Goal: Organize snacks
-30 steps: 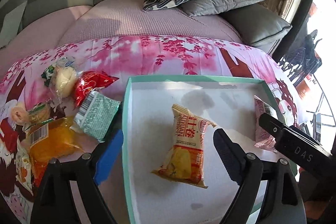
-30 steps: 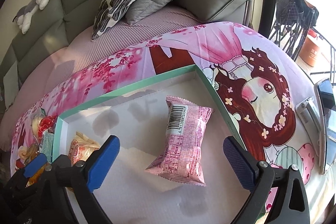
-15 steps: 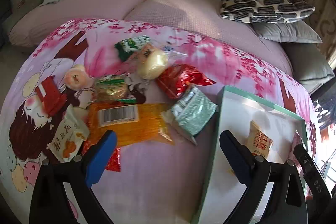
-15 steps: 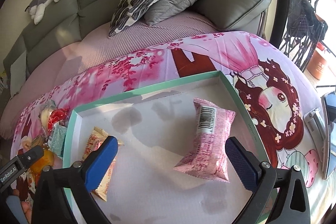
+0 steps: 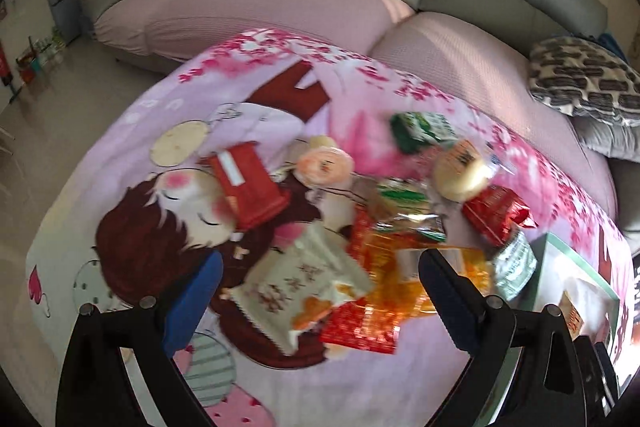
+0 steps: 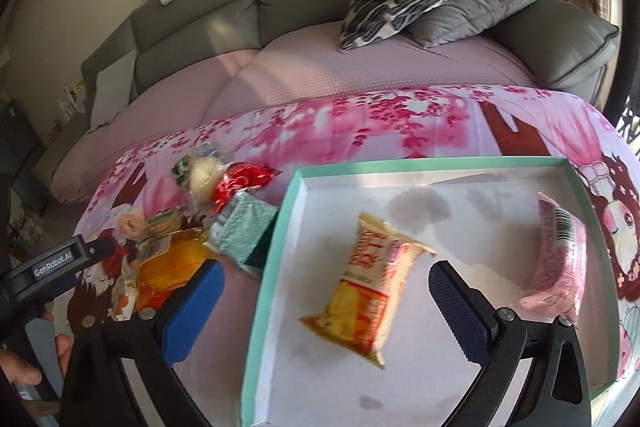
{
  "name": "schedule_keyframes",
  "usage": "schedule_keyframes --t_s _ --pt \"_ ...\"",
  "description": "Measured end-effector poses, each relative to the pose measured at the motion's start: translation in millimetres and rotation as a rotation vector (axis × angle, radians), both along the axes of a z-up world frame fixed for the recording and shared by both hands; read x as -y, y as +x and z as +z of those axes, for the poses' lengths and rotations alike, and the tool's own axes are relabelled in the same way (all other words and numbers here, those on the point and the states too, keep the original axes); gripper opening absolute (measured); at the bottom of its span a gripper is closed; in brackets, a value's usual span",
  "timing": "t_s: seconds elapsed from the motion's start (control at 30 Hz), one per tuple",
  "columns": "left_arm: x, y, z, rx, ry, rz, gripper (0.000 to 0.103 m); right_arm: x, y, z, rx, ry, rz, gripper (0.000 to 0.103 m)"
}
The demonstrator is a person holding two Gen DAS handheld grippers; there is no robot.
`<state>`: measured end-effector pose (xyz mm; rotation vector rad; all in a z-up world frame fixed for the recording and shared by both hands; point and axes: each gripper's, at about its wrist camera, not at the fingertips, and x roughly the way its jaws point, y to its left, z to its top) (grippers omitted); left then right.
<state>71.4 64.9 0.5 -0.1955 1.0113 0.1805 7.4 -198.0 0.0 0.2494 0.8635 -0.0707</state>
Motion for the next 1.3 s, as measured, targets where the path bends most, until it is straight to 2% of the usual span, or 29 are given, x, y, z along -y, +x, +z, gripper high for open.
schedule_keyframes --t_s 0.2,0.37,0.5,0.63,0.83,1.07,1.2,1.3 --pt "-27 -7 -8 -0.01 -0.031 0.038 0.099 -41 8 -12 -0.031 0.023 0.117 0.103" --pt "-23 -5 -21 -0.064 -0.061 -0.012 0.099 -66 15 -25 -0.07 0.012 0.173 0.103" --pt "-19 0 -37 -0.115 -0.084 -0.044 0.099 -75 17 -35 -0.102 0.006 0.183 0.103" --pt "-22 4 -55 -0.178 -0.11 -0.038 0.099 -79 17 -40 -0.117 -0.015 0.189 0.103" --pt "-26 10 -69 -0.224 -0.119 -0.017 0.098 -79 17 -46 -0.139 -0.028 0.19 0.103" --pt "-35 13 -73 -0.223 -0.162 0.015 0.098 -78 17 -47 -0.14 -0.029 0.179 0.103" --pt "-48 8 -71 -0.2 -0.23 0.061 0.097 -76 16 -42 -0.126 -0.023 0.171 0.103" --pt "-52 6 -70 -0.193 -0.251 0.086 0.093 -75 18 -35 -0.097 -0.028 0.164 0.103"
